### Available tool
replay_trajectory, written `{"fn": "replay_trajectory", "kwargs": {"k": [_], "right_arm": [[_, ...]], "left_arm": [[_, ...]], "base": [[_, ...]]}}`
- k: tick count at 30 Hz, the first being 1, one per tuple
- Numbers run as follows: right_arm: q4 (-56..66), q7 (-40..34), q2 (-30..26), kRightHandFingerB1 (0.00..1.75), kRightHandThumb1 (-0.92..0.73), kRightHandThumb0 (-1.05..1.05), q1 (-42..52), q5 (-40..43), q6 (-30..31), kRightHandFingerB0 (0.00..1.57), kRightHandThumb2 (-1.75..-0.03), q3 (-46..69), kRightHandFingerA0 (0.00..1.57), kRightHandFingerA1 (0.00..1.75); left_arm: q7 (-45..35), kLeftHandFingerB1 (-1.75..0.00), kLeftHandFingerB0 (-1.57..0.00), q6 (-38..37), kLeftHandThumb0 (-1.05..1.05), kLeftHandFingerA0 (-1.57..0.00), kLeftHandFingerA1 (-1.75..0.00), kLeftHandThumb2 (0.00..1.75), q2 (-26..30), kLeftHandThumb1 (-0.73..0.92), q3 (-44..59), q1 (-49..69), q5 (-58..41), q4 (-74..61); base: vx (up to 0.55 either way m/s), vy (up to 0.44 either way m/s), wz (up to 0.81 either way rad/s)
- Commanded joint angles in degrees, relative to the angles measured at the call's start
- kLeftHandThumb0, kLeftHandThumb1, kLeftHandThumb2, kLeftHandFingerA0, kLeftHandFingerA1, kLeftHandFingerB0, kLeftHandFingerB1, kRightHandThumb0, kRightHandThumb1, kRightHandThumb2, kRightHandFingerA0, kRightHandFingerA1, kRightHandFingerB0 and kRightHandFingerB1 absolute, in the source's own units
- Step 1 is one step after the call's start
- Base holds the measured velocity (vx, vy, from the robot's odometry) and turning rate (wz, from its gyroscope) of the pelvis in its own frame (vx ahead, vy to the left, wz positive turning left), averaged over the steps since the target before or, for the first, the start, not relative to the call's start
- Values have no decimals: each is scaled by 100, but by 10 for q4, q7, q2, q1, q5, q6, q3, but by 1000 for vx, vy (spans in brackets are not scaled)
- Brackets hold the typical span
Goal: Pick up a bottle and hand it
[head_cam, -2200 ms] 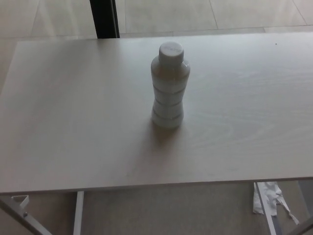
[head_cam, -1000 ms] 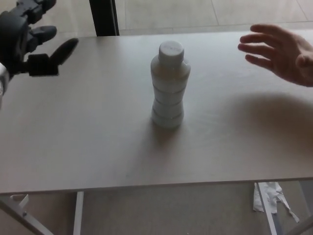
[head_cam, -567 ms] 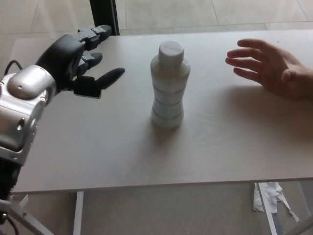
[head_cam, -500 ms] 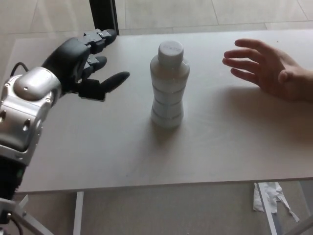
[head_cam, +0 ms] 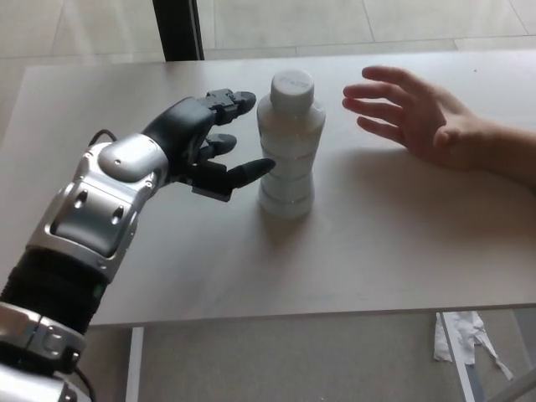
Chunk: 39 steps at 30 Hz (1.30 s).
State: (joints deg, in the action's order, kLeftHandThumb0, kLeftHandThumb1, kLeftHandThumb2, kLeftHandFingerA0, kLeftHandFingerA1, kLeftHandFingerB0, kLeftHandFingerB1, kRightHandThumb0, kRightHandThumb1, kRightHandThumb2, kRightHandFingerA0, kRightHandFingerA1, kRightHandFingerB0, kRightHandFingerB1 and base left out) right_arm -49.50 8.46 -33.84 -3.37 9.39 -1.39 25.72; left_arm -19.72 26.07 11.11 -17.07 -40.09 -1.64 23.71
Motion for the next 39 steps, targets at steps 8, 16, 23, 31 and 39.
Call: {"fn": "replay_trajectory", "kwargs": {"k": [8,16,23,31,39], "right_arm": [[-10,-7,-9,57,-32,-75,-11,-1,-16,26,-89,2,50,87],[12,-4,-4,50,-30,-84,-2,8,-3,29,-81,8,37,83],[16,-9,-4,39,-45,-82,-5,6,12,32,-55,5,37,93],[15,-1,0,35,-47,-81,-2,8,0,32,-55,5,34,92],[31,-15,11,35,-45,-73,3,1,0,34,-56,0,42,95]], "left_arm": [[39,-16,0,-8,-87,0,-42,55,-54,50,19,-17,34,39],[58,0,0,-28,-79,-1,-27,90,-102,46,26,27,37,61],[129,0,0,-55,-75,-3,-50,82,-154,39,55,33,44,89],[218,-6,0,-121,-82,-10,-47,57,-225,43,82,47,53,140],[366,-16,0,-179,-65,-10,-53,79,-309,34,120,37,54,176]], "base": [[0,0,0],[0,0,0],[0,0,0],[0,0,0],[0,0,0]]}}
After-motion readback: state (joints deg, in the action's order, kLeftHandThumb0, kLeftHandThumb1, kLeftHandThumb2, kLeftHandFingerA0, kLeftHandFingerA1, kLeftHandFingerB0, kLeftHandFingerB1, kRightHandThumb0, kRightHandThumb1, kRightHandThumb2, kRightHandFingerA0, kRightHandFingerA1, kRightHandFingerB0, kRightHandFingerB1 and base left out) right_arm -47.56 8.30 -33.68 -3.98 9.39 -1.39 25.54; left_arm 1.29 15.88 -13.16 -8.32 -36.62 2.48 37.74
